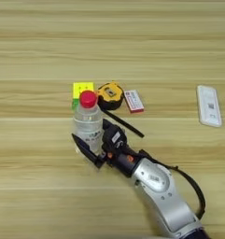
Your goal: Move the objects on the table
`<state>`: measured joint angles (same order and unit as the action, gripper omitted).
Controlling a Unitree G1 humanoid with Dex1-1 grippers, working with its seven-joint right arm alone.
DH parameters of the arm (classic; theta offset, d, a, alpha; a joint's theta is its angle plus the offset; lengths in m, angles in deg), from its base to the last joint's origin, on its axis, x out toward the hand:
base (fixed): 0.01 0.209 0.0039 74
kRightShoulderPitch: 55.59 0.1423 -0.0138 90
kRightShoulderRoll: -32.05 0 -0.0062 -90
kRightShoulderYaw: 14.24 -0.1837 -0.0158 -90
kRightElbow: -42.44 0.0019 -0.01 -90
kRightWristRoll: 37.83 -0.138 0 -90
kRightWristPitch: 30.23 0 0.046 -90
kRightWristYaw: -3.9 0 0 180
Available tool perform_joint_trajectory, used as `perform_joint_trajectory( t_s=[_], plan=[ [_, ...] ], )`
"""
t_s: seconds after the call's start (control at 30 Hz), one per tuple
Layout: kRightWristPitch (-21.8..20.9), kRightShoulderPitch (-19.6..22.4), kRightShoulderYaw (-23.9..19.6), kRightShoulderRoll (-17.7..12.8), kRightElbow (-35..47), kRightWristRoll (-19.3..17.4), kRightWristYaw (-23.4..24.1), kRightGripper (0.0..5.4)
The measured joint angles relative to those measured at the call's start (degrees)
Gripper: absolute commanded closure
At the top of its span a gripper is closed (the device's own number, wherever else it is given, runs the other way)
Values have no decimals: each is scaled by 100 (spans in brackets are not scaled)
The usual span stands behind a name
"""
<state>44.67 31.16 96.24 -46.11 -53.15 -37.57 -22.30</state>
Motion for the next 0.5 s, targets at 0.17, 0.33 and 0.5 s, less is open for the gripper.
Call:
perform_joint_trajectory(
  t_s=[0.17, 0.33, 0.5],
  plan=[
    [132, 116, -328, -1, 76, 10, 256, 218],
    [353, 619, -1041, -112, 269, 2, 660, 218],
    [509, 963, -1710, -287, 225, -119, 955, 218]
  ],
)
